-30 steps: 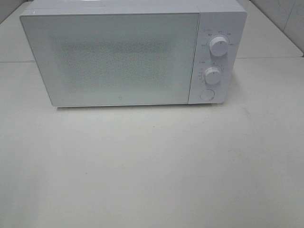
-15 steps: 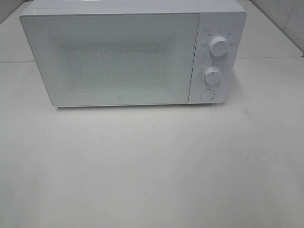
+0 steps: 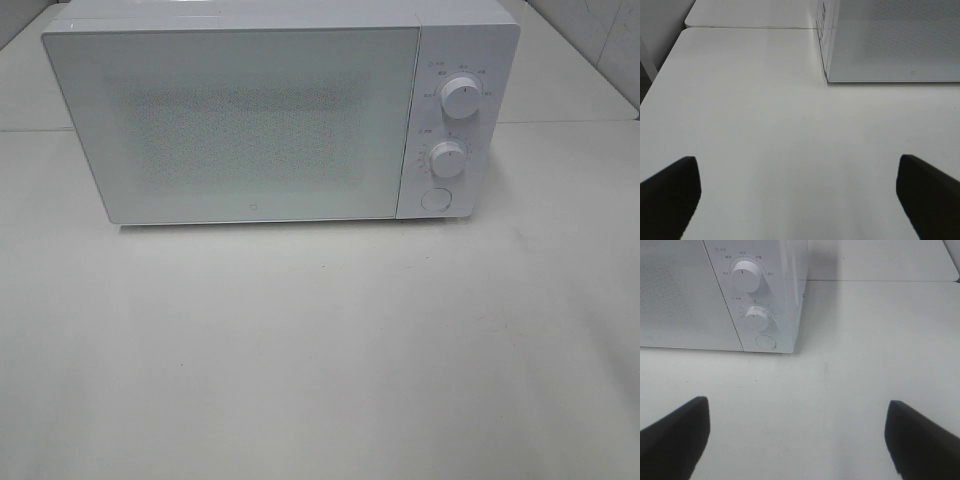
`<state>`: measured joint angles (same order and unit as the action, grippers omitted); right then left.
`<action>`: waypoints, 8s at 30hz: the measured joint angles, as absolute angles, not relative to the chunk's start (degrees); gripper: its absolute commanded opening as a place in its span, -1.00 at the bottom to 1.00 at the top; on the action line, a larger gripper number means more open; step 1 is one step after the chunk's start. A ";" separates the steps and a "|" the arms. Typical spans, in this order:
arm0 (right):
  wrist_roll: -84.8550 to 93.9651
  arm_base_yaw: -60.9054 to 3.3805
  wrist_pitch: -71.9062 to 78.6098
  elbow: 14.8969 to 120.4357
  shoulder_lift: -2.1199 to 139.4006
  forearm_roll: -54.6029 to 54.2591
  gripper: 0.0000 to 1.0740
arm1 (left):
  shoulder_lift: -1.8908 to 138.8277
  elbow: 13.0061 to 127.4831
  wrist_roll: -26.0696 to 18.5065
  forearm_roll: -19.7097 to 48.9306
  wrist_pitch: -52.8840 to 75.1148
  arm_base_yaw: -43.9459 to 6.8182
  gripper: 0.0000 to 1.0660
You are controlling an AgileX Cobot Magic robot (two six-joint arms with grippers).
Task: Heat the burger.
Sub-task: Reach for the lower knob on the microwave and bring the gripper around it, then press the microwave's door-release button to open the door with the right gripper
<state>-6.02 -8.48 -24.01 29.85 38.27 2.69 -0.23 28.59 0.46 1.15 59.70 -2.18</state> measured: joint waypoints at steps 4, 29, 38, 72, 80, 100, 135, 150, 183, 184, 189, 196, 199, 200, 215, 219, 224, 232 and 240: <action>-6.02 -8.48 -17.59 29.85 43.95 2.69 0.44 | -0.23 28.59 0.46 1.15 59.70 -2.18 0.92; -4.98 -9.34 14.04 29.85 66.69 2.75 0.42 | -0.23 28.59 0.46 1.15 59.70 -2.18 0.92; 13.06 -19.37 27.44 29.85 77.12 -19.82 0.42 | -0.23 28.59 0.46 1.15 59.70 -2.18 0.92; 25.32 -38.62 57.70 32.83 100.44 -51.28 0.54 | -0.23 28.59 0.46 1.15 59.70 -2.18 0.92; 24.52 -37.30 57.87 36.55 104.85 -47.78 0.50 | -0.23 28.59 0.46 1.15 59.70 -2.18 0.92; 20.63 -31.80 55.86 43.89 112.19 -42.46 0.42 | -0.23 28.59 0.46 1.15 59.70 -2.18 0.92; 21.54 -31.86 53.51 44.86 112.64 -42.17 0.35 | -0.23 28.59 0.46 1.15 59.70 -2.18 0.92; 22.12 -31.86 53.29 45.03 112.59 -42.80 -0.87 | -0.23 28.59 0.46 1.15 59.70 -2.18 0.92; -75.40 -31.17 53.74 43.37 112.41 -36.90 -0.83 | -0.23 28.59 0.46 1.15 59.70 -2.18 0.92; -77.12 -31.17 53.97 43.32 112.53 -36.78 -0.84 | -0.23 28.59 0.46 1.15 59.70 -2.18 0.92; -78.04 -31.17 54.09 43.32 112.59 -36.73 -0.84 | -0.23 28.59 0.46 1.15 59.70 -2.18 0.92; -77.92 -31.17 54.09 43.32 112.59 -36.73 -0.78 | -0.23 28.59 0.46 1.15 59.70 -2.18 0.92; -77.92 -31.17 54.09 43.32 112.59 -36.73 -0.69 | -0.23 28.59 0.46 1.15 59.70 -2.18 0.92; -77.92 -31.17 54.09 43.32 112.59 -36.78 -0.59 | -0.23 28.59 0.46 1.15 59.70 -2.18 0.92; -71.45 -31.51 54.95 43.09 112.53 -36.44 0.02 | -0.23 28.59 0.46 1.15 59.70 -2.18 0.92; -70.19 -31.57 56.09 42.40 112.24 -35.41 0.13 | -0.23 28.59 0.46 1.15 59.70 -2.18 0.92; -67.49 -31.57 56.78 40.74 110.29 -34.26 0.27 | -0.23 28.59 0.46 1.15 59.70 -2.18 0.92; -60.73 -31.74 54.60 37.01 103.99 -32.03 0.28 | -0.23 28.59 0.46 1.15 59.70 -2.18 0.92; -49.90 -31.74 45.55 33.98 95.80 -29.51 0.28 | -0.23 28.59 0.46 1.15 59.70 -2.18 0.92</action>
<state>-49.90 -31.74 45.55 33.98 95.80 -29.51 -0.23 28.59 0.46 1.15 59.70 -2.18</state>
